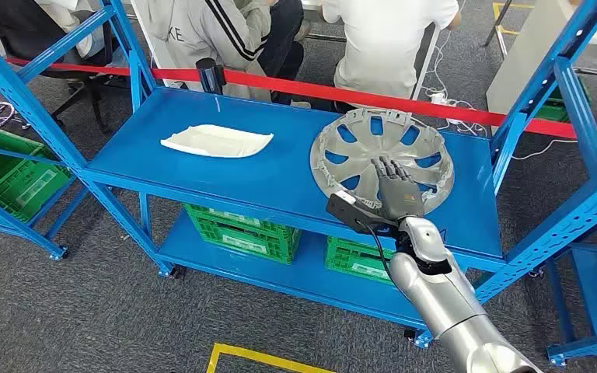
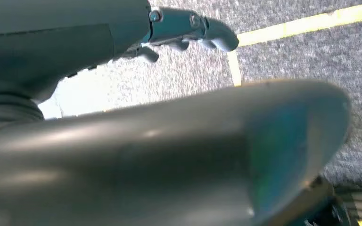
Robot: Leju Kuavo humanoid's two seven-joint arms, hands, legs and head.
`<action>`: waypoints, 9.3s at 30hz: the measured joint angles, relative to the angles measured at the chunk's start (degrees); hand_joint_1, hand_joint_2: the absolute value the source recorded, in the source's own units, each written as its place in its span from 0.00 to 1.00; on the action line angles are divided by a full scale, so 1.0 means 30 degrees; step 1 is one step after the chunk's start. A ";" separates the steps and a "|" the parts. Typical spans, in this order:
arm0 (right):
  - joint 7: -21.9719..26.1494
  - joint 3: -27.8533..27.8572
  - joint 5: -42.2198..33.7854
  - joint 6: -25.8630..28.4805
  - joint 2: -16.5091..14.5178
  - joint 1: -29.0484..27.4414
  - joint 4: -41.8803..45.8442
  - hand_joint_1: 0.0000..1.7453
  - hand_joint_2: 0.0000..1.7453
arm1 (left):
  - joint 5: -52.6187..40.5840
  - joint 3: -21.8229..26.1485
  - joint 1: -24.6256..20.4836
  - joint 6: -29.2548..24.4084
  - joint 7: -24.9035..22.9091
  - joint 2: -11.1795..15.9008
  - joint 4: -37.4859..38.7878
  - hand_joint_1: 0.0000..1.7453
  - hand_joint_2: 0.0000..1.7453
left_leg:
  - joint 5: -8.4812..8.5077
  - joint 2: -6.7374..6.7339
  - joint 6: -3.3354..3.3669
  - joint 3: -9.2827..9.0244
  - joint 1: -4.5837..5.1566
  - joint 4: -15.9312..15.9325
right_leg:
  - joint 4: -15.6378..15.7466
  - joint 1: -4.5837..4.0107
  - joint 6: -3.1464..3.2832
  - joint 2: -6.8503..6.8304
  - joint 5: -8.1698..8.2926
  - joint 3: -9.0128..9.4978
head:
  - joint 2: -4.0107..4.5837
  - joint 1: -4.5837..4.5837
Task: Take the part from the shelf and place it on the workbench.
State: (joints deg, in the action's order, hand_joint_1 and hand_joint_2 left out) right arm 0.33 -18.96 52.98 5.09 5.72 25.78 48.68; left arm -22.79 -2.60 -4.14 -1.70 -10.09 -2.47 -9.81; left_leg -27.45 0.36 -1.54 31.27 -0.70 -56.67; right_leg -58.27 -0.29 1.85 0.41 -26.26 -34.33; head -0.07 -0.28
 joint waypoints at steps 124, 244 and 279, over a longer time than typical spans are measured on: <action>0.0696 0.0197 -0.3446 -0.0676 -0.1395 0.0814 -0.4947 1.00 1.00 | -0.1173 0.0315 -0.0385 0.0058 0.0047 0.0007 -0.0011 0.00 0.00 | -0.1098 -0.0026 -0.0789 -0.1767 -0.0540 0.0552 | -0.0114 0.0548 -0.0571 0.0106 0.0079 0.0042 | 0.0000 -0.0058; 0.2730 -0.7836 -0.3854 -0.0218 -0.2714 0.0835 1.3202 1.00 1.00 | -0.1443 0.2861 -0.0003 0.0393 0.0397 -0.0197 -0.0015 0.00 1.00 | -0.4101 -0.0140 -0.0853 0.1375 -0.0597 -0.5791 | -0.1206 0.0441 0.0047 -0.0035 0.0257 -0.1506 | 0.0000 0.0025; 0.2878 -0.6848 -0.4069 -0.0574 -0.2652 0.0837 1.2793 1.00 1.00 | -0.2062 0.2863 -0.0643 0.0725 0.0018 -0.0426 -0.0210 0.00 1.00 | -0.1043 -0.0097 -0.0860 -0.0235 -0.0294 -0.2292 | -0.0402 0.0219 -0.0281 -0.0155 0.1126 -0.1602 | 0.0000 -0.0029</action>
State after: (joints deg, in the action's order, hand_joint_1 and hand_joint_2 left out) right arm 8.96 -39.51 40.77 3.37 -2.24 28.29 87.06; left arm -28.97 5.99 -6.07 0.47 -10.03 -3.75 -10.44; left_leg -30.58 0.07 -4.12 30.57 -1.58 -63.55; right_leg -59.48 0.37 1.01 -0.05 -22.88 -39.13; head -0.07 -0.37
